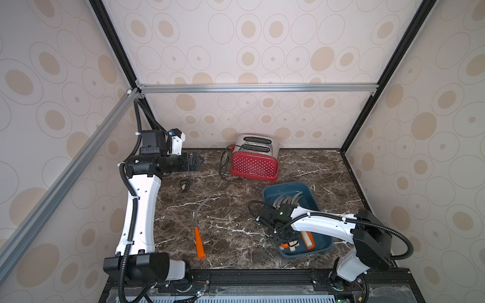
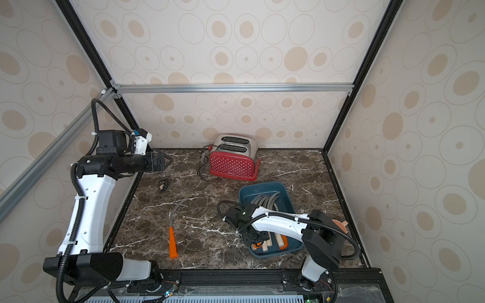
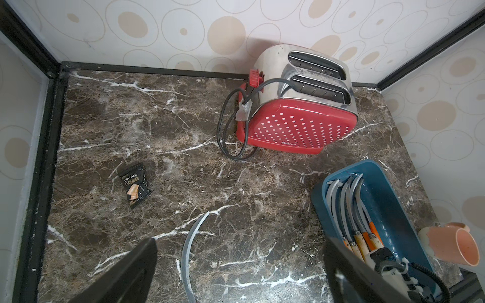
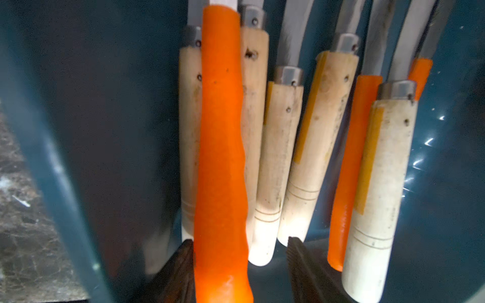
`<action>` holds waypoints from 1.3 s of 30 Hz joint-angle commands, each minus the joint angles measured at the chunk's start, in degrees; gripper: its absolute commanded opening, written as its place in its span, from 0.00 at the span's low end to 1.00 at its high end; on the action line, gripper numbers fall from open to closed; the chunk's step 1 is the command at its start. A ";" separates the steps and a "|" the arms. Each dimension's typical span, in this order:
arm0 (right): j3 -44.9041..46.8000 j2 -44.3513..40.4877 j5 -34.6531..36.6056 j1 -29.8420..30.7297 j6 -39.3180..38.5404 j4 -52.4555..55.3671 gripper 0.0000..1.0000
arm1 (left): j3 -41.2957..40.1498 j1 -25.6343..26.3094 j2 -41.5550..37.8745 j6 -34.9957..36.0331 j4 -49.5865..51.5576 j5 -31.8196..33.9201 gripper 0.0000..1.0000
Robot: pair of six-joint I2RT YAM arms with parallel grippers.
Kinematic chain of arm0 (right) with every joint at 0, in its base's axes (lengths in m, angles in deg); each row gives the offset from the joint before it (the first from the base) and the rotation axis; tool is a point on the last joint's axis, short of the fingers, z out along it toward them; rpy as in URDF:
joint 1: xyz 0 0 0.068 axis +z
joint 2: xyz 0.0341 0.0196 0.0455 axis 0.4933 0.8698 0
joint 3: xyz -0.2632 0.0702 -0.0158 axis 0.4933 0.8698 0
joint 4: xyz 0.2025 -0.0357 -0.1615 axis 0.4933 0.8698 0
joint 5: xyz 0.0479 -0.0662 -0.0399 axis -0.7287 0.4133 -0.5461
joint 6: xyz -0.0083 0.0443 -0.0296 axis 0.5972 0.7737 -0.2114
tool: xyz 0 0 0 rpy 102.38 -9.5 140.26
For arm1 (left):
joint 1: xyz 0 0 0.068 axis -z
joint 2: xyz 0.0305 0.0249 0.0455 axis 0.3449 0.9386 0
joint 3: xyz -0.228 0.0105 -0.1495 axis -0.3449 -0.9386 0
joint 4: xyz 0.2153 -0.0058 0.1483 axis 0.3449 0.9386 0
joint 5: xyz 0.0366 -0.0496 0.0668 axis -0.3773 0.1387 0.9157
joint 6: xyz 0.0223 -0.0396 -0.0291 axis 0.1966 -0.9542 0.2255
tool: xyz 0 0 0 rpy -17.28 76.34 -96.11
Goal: Put small sickles into storage boxes
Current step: Place the sickle in the storage box.
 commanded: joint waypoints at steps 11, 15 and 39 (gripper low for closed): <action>-4.23 -10.56 2.58 -0.15 -3.26 -0.56 0.60 | 2.00 -0.34 -1.06 1.34 0.66 1.57 0.99; -8.20 -11.65 2.01 -0.16 -5.73 -2.77 0.59 | 2.23 -0.33 -0.75 1.58 1.21 1.77 0.99; -11.98 -5.17 5.98 -5.91 -3.00 -12.81 0.82 | 3.16 -0.37 -2.31 -0.46 6.08 6.44 0.99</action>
